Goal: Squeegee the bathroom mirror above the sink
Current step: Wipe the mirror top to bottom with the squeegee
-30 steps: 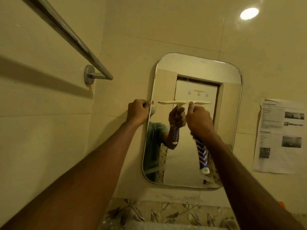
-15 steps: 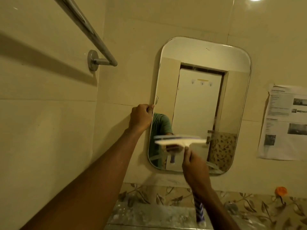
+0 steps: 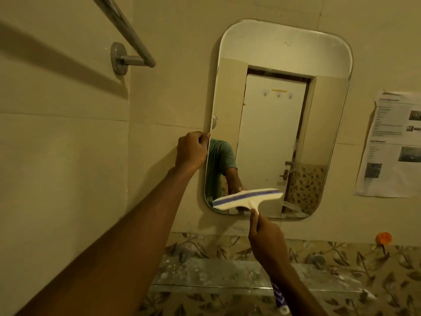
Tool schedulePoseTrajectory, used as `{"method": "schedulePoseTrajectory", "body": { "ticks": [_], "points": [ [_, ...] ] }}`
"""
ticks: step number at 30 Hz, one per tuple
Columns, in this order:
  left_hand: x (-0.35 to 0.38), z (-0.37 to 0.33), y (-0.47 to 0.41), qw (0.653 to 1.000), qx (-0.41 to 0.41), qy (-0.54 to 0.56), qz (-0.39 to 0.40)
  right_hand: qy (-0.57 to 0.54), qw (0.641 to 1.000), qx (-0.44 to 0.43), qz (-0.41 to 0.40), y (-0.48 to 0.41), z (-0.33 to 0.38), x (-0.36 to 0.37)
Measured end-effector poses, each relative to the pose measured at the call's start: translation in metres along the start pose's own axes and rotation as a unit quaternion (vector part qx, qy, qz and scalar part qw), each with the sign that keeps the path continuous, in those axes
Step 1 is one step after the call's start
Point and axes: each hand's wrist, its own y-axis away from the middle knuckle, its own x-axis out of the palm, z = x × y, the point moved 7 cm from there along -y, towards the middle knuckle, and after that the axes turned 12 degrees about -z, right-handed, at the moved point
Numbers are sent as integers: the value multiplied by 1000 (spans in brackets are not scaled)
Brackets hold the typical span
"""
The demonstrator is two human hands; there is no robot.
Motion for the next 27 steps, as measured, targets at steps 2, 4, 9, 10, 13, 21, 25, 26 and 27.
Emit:
{"method": "schedulePoseTrajectory", "body": {
  "ticks": [2,4,9,10,13,21,25,26,27],
  "points": [
    [2,8,6,1000,-6,6,4,-50,999,-7,-16,-17,13,-17],
    [2,11,10,1000,-6,5,-3,-102,992,-13,-69,-46,29,-38],
    [1,7,10,1000,15,4,-13,-118,989,-19,-90,-49,25,-26],
    [1,8,10,1000,17,4,-11,-111,991,-12,-80,-33,13,-14],
    [3,8,11,1000,20,0,-6,-74,996,25,-41,10,-16,4],
    [5,7,9,999,35,-35,-5,-94,989,24,-108,-42,9,-33],
    [8,16,16,995,57,-79,13,-84,993,43,-76,-6,-7,-10],
    [7,18,19,994,59,-86,18,-83,993,55,-57,5,-13,-6],
    [7,20,23,994,60,-90,23,-81,993,67,-44,11,-19,-5]
  ]
}}
